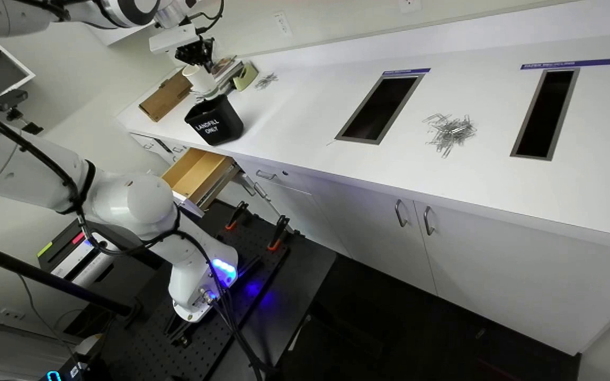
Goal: Put the cup in the black bin
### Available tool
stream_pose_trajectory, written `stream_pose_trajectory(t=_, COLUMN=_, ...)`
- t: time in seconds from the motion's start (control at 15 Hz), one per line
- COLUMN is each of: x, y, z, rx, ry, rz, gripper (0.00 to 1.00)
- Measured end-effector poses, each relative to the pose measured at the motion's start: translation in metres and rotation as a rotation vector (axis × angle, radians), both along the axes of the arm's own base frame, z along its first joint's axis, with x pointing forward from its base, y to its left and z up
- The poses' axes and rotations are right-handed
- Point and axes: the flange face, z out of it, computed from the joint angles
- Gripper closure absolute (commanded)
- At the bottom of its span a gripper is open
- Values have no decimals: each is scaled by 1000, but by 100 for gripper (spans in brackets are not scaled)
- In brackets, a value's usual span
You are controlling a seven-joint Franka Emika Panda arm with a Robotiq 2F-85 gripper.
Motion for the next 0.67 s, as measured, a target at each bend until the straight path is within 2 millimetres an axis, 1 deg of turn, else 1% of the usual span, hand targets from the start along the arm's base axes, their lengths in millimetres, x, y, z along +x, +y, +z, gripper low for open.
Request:
stream_pose_trajectory(t=0.2, x=-15, y=48, z=0, rx=13, ry=-13, rz=90, gripper=99)
stream_pose_trajectory(t=0.33, x=-19, y=77, z=-5, rx=15, ry=-54, rz=126, gripper=99)
stream_pose_trajectory(t=0.53, x=-17, y=116, z=-23, rx=32, ry=-133, rz=149, gripper=99)
stream_pose_trajectory(t=0.67, x=-13, y=137, z=-40, rx=29, ry=-171, rz=146, gripper=99)
